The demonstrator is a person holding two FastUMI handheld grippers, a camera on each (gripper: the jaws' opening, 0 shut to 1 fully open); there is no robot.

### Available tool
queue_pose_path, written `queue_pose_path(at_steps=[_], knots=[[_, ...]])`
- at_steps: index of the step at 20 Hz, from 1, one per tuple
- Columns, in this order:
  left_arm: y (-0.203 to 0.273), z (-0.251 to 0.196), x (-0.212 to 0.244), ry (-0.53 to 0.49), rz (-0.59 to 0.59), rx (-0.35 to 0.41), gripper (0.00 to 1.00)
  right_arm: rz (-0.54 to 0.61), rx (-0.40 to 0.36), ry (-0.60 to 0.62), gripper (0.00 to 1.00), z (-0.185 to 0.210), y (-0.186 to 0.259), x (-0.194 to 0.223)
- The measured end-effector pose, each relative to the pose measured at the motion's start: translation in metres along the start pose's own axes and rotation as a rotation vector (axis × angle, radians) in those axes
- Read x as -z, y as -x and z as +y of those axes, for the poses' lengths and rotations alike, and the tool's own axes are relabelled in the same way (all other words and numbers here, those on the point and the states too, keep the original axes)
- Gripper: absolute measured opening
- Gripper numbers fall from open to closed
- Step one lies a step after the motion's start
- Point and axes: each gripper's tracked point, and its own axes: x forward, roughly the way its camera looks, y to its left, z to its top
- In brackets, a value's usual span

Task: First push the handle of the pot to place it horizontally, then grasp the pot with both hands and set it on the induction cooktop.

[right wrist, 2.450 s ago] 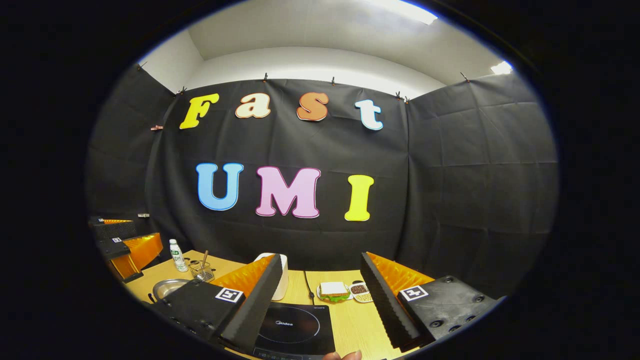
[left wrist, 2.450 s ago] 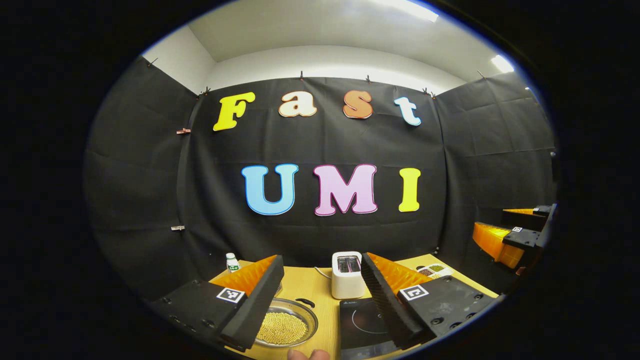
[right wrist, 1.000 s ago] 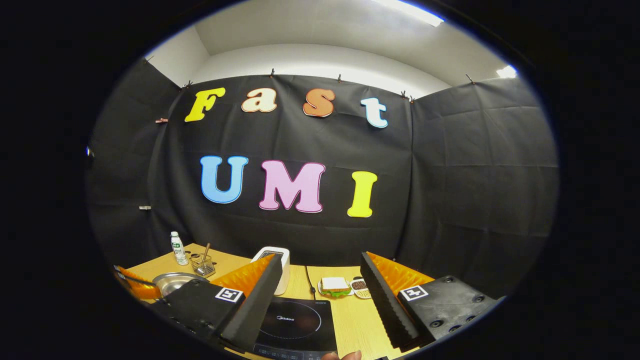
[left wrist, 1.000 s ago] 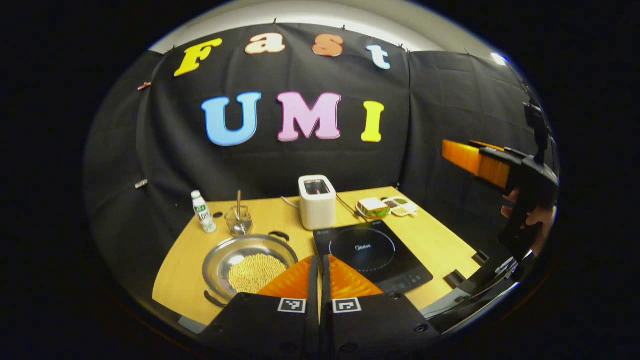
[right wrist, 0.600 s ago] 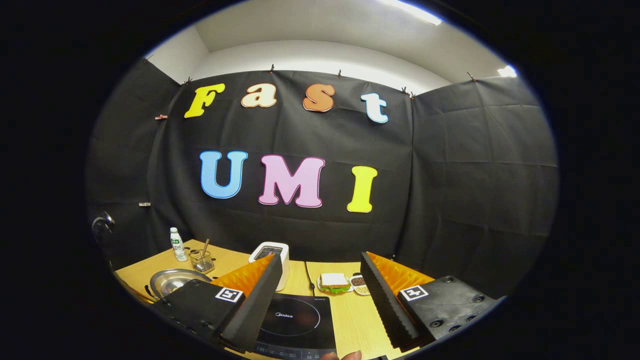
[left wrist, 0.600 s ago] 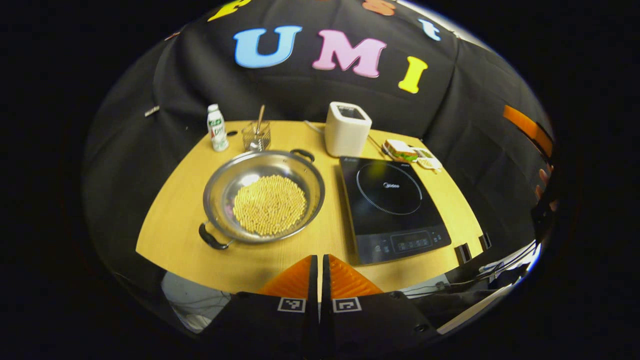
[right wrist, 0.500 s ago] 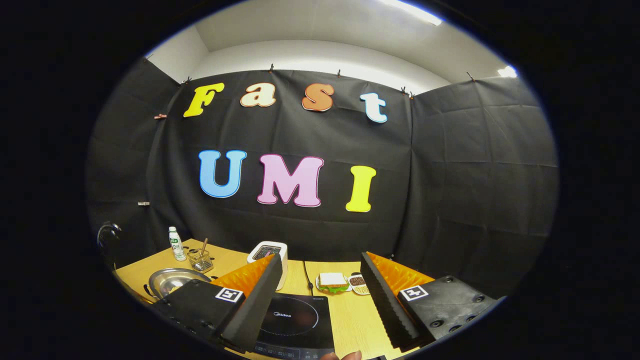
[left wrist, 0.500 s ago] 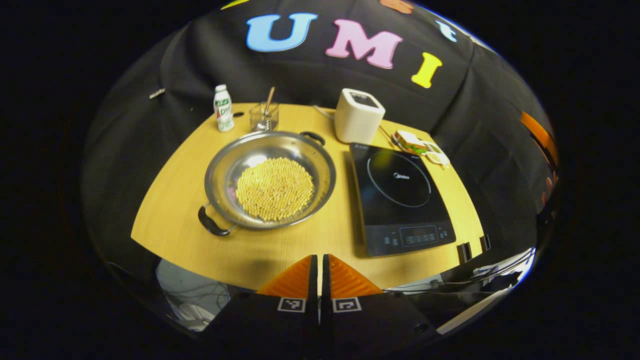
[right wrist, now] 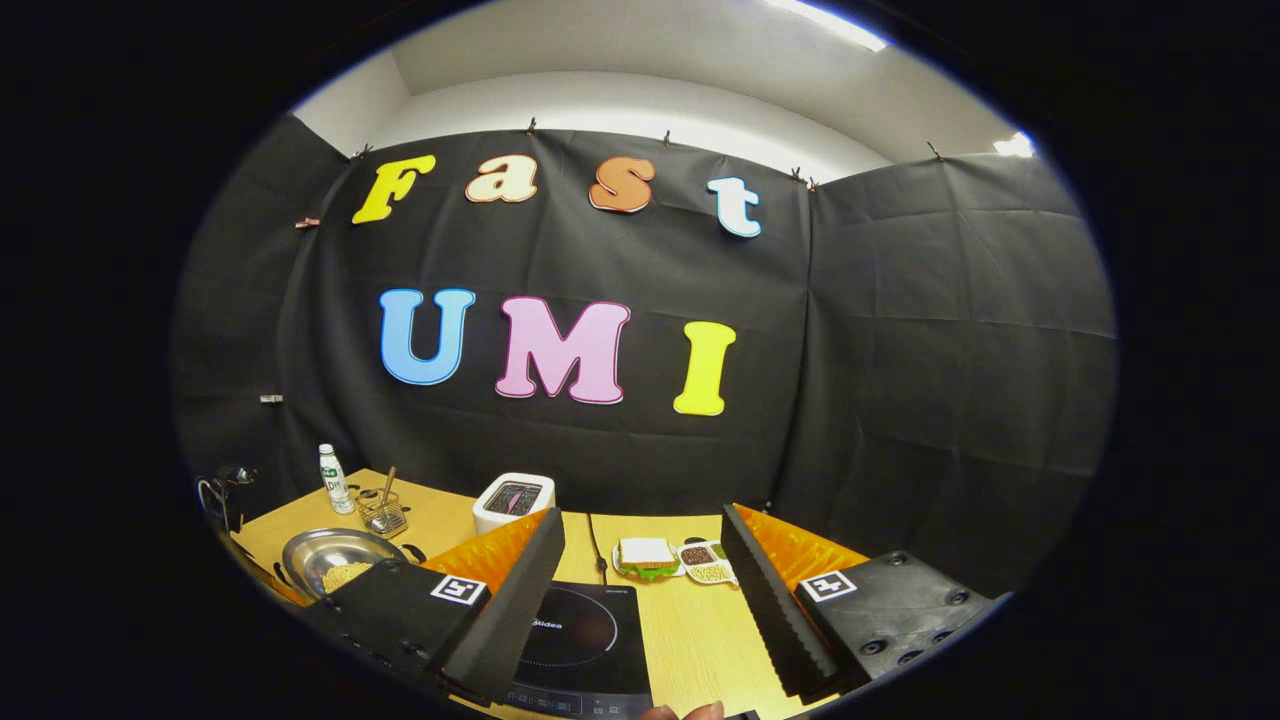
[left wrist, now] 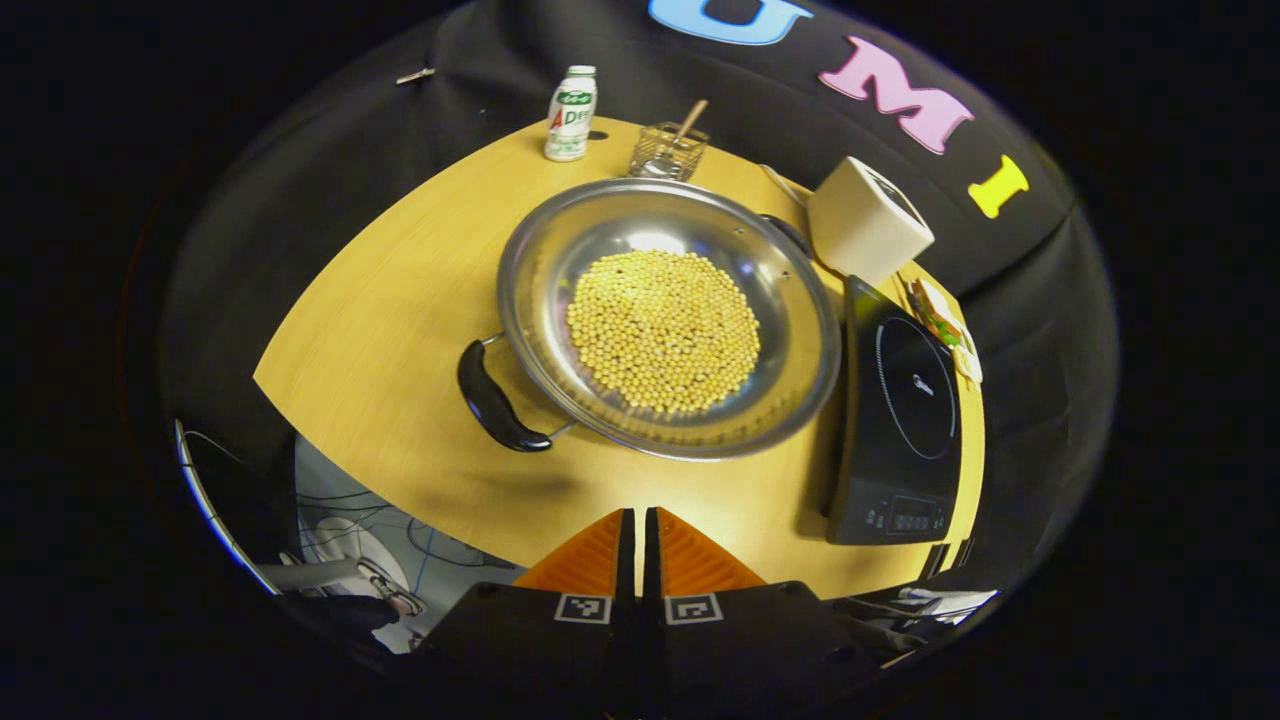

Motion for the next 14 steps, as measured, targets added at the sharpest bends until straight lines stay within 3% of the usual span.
queue_pose_path(at_steps=[9, 14], knots=[[-0.034, 0.035, -0.028, 0.231, 0.072, -0.017, 0.05, 0.023, 0.018, 0.015, 0.98, -0.001, -0.014, 0.01], [-0.035, 0.051, -0.038, 0.257, 0.082, -0.046, 0.05, 0.034, 0.019, 0.025, 0.98, 0.001, -0.02, 0.016]])
